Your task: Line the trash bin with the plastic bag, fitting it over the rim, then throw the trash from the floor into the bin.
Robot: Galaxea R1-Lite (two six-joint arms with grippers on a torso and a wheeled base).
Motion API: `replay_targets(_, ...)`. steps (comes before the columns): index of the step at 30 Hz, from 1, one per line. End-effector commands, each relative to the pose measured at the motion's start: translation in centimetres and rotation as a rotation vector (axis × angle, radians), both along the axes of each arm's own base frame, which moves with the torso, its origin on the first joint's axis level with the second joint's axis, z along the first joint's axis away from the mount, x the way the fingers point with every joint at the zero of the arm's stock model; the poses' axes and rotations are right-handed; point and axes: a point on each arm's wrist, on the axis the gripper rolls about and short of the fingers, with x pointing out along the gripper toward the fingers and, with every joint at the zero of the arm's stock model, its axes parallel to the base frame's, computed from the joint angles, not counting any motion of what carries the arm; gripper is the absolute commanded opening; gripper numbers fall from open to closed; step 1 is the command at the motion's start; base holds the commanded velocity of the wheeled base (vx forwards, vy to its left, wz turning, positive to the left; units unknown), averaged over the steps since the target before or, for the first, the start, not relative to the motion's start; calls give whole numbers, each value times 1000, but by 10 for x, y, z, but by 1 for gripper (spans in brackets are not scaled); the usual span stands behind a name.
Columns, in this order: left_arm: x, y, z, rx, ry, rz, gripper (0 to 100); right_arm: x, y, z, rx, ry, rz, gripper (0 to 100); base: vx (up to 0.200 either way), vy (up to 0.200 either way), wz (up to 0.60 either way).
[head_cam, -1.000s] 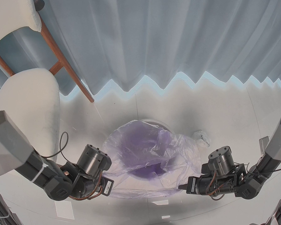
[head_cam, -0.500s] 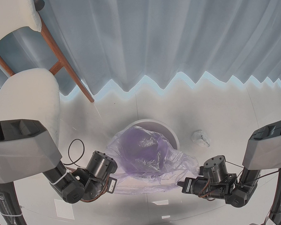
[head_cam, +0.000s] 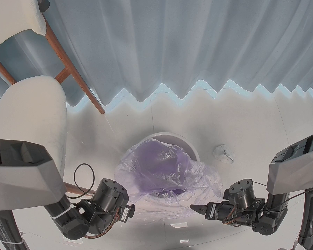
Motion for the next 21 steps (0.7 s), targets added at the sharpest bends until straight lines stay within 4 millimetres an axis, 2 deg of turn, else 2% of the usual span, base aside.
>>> replay_targets(1, -23, 10, 33, -68, -72, -28, 100, -13, -5, 1, 5, -19, 7, 100, 0, 0, 0)
replay_targets(3, -34, 15, 49, -98, -111, -49, 100, -19, -9, 2, 5, -32, 12, 100, 0, 0, 0)
replay_targets(5, -45, 11, 62, -134, -148, -89, 100, -23, -10, 4, 7, -48, 17, 100, 0, 0, 0)
replay_targets(8, -60, -2, 69, -154, -157, -175, 100, -26, -11, 8, 19, -91, 27, 100, 0, 0, 0)
replay_targets(13, -69, -19, 58, -143, -119, -256, 100, -22, -10, 13, 47, -149, 20, 100, 0, 0, 0)
replay_targets(16, -60, -31, 45, -92, -101, -286, 100, -23, -10, 13, 40, -147, 7, 100, 0, 0, 0)
replay_targets(21, -54, -51, 43, -112, -147, -326, 100, -20, -10, 17, 51, -172, 1, 100, 0, 0, 0)
